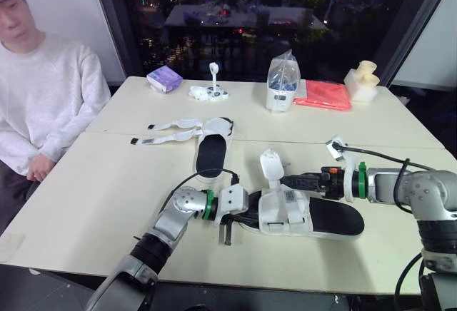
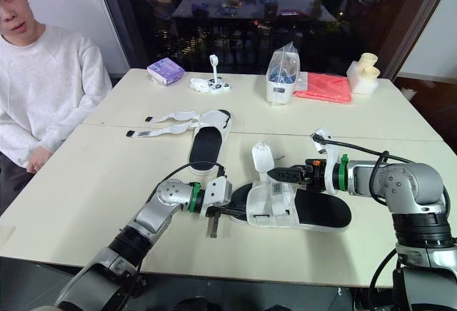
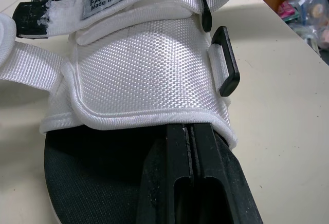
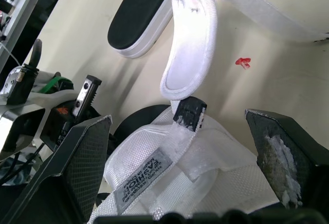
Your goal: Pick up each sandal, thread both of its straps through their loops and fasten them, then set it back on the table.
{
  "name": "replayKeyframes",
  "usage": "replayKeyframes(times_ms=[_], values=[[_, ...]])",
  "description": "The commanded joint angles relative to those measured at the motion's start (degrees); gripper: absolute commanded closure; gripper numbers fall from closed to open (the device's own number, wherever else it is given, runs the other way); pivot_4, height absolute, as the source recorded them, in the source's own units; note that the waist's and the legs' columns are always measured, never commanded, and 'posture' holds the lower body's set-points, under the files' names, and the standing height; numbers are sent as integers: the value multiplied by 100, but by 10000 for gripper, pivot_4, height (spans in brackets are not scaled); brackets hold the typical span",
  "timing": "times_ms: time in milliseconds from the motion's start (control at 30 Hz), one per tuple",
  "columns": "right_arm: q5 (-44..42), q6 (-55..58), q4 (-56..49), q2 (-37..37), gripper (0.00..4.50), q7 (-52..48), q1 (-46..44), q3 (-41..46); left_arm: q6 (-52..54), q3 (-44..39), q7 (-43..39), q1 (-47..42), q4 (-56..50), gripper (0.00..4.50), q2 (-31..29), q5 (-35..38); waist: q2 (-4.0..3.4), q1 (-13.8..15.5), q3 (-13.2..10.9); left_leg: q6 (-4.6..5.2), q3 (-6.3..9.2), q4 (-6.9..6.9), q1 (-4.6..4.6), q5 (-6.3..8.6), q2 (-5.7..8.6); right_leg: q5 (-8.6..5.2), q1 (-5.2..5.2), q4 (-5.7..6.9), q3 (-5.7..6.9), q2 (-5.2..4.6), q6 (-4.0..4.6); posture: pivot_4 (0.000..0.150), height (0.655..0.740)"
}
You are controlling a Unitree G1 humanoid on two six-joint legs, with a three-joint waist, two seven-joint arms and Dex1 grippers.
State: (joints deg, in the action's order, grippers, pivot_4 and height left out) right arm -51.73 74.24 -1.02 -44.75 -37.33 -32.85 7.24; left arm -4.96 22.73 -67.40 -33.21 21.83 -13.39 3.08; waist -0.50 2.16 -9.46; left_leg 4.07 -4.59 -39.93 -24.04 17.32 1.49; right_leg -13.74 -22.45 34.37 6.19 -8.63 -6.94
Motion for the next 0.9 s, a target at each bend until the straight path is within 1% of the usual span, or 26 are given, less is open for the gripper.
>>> replayKeyframes(times_ms=[33,233,300,333,367,400,533,600,900], values=[[205,-216,-192,-24,135,-158,-119,-110,215,279,3,206,212,45000,-80,-282,0,0,0,0,0,0,0,0,0,0,0,0,1,0,0,1500,7400],[381,-374,-223,59,135,-361,-160,-278,259,286,16,230,161,45000,-88,-288,0,0,0,1,0,1,-1,1,0,0,1,-4,2,0,0,1500,7400],[424,-403,-238,84,5520,-409,-189,-304,274,292,13,244,145,45000,-97,-290,0,0,0,2,0,2,-1,1,0,0,1,-4,2,0,0,1500,7400],[441,-413,-235,93,7307,-423,-202,-311,280,294,10,248,142,45000,-101,-290,0,0,0,2,0,2,-1,1,0,0,1,-4,2,0,-1,1500,7400],[457,-415,-226,99,10597,-442,-220,-324,280,296,10,251,145,45000,-104,-293,0,-1,0,1,0,2,-1,1,0,0,0,-4,2,0,-1,1500,7400],[474,-431,-228,96,16605,-476,-231,-345,282,297,13,253,148,45000,-105,-295,0,0,0,-2,0,2,-1,3,0,0,0,-4,2,0,-1,1500,7400],[487,-440,-389,66,36528,-617,-221,-391,293,303,32,279,134,45000,-107,-301,0,1,0,-3,1,5,-1,4,0,0,0,-8,4,0,-1,1500,7400],[493,-404,-435,58,44700,-652,-221,-375,296,305,30,280,138,45000,-106,-301,0,1,0,-3,1,6,-1,4,0,0,0,-10,5,0,-1,1500,7400],[153,-125,-1085,-344,44700,-930,-83,14,277,325,9,270,163,45000,-101,-310,-1,3,-1,-8,2,10,-6,7,0,1,-1,-17,10,0,-1,1500,7400]])
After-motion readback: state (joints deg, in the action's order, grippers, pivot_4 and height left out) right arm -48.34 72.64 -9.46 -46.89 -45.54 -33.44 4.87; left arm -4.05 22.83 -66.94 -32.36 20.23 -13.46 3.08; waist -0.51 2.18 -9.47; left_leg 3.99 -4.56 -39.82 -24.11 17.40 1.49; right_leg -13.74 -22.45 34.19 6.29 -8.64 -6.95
